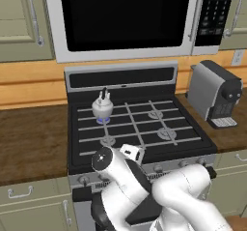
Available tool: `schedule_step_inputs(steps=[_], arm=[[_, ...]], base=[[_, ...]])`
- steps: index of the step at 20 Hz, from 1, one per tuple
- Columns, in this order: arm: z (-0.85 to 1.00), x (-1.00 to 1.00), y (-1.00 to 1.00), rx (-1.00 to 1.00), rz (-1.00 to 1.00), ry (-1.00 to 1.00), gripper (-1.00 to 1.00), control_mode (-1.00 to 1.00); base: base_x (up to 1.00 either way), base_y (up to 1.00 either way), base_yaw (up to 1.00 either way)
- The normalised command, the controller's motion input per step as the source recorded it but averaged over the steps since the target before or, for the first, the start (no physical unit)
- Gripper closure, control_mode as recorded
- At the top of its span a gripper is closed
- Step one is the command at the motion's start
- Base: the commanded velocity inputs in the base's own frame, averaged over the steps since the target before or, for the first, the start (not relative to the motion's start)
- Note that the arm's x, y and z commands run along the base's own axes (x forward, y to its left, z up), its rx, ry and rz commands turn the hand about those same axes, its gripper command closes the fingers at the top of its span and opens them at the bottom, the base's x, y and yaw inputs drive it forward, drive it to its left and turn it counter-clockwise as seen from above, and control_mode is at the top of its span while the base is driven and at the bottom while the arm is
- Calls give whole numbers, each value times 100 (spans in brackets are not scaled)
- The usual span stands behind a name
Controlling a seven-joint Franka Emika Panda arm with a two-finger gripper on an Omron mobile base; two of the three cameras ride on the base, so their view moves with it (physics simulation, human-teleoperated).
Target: Turn off the rear left burner of the stove.
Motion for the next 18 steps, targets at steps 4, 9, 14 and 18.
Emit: schedule_step_inputs(steps=[4,9,14,18], arm=[[-74,10,97,-40,31,0,-100,-100],[-38,42,60,-24,15,-22,-100,-100],[-19,59,50,-6,10,-17,-100,-100],[-8,52,13,-2,8,-12,-100,-100]], base=[[0,0,0],[0,0,0],[0,0,0],[0,0,0]])
